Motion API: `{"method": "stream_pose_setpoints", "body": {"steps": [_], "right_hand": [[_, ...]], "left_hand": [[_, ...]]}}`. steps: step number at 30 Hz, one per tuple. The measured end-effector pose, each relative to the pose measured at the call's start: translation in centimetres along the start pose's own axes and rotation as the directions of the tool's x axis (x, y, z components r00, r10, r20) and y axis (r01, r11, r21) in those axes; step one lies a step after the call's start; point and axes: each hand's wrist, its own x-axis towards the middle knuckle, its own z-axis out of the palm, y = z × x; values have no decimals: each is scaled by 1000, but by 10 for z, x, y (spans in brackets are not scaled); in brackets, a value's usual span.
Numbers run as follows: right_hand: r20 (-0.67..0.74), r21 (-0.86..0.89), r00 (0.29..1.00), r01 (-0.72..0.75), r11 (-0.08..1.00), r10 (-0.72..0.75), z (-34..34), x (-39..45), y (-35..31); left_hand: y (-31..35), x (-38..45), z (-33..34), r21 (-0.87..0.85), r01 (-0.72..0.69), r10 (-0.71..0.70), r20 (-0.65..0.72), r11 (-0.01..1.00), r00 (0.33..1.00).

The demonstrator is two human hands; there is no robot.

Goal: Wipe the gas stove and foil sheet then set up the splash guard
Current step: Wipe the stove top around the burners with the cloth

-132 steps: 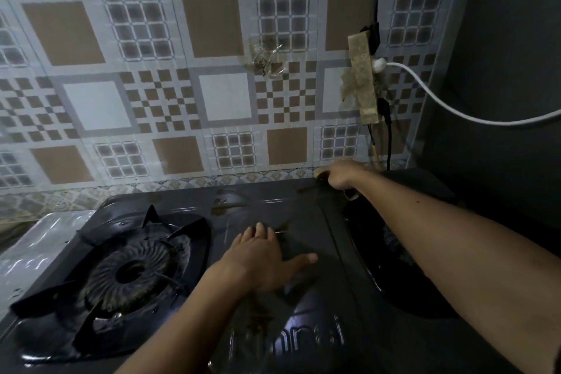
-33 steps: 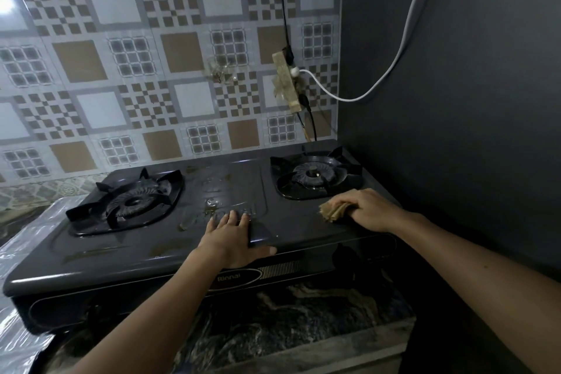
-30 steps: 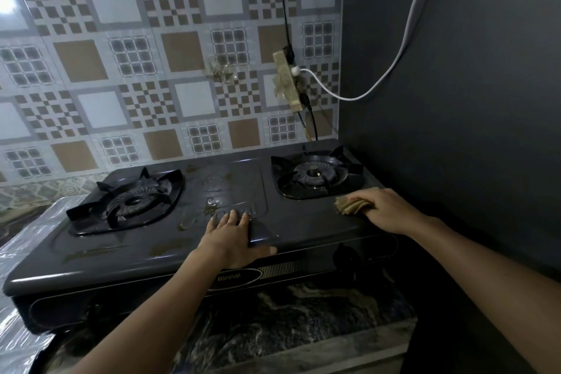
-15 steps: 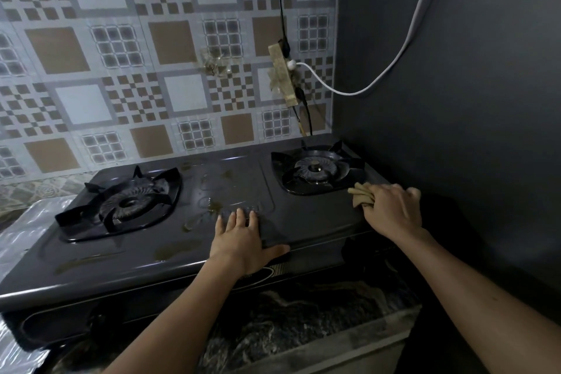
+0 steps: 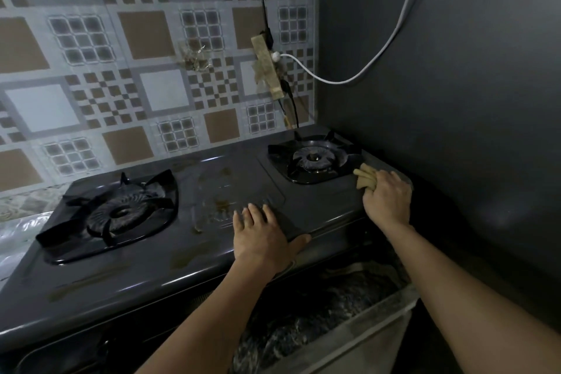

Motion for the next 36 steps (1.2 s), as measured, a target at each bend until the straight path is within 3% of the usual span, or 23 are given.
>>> {"method": "stream_pose_setpoints", "body": {"steps": [11,17,22,26,30,36], "right_hand": [[132,-6,988,81,997,-80,17,-79,-80],[159,-39,987,37,999,-30,19,-92,-102],[212,23,960,182,983,-183,32,-125,-153],[285,17,936,209,978,-205,28,-127,-159],[350,33,913,213,976,-211,22,-121,-158],[308,-16,934,195,981,-181,26,-125,-164]], "left_hand": [[-39,-12,-11,-85,-105,106,7,991,994],[-89,-54,-2,-21,-55,56,63,998,996],[-87,-56,6,-29,-58,59,37,998,998],[-96,-59,7,-54,-55,58,50,997,997],[-125,-77,2,-99,33,-30,25,995,999],[-176,-113,5,-84,144,-144,5,986,990]]}}
